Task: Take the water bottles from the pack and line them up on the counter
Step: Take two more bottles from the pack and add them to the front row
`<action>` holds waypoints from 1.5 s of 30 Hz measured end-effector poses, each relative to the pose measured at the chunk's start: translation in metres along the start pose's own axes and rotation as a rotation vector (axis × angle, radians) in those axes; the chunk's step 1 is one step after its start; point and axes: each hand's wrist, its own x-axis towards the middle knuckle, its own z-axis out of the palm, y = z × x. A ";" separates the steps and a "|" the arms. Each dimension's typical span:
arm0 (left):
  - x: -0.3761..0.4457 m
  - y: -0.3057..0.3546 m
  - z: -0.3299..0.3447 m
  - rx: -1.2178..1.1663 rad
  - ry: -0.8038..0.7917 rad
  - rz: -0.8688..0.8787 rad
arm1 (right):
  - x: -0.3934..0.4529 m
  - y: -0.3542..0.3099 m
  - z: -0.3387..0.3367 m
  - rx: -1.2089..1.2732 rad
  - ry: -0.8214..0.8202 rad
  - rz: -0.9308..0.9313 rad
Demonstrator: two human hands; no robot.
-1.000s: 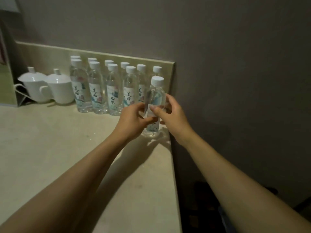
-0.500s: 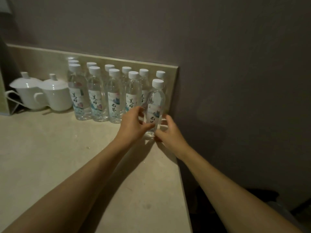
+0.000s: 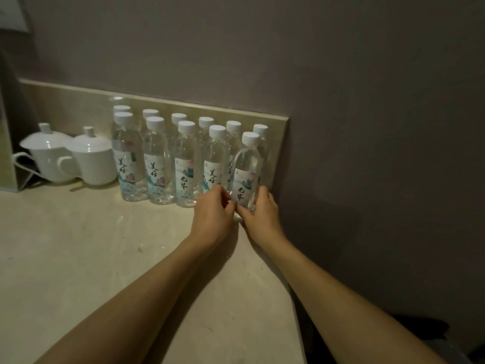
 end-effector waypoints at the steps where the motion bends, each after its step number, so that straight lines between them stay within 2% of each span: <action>1: 0.001 -0.001 0.000 0.009 0.002 0.011 | 0.001 0.000 0.001 -0.011 0.006 0.002; 35: 0.013 -0.005 0.010 0.072 0.013 0.127 | 0.012 -0.007 0.010 -0.219 0.013 0.020; 45: 0.013 -0.003 0.012 0.081 0.011 0.142 | 0.014 -0.004 0.003 -0.233 -0.062 -0.004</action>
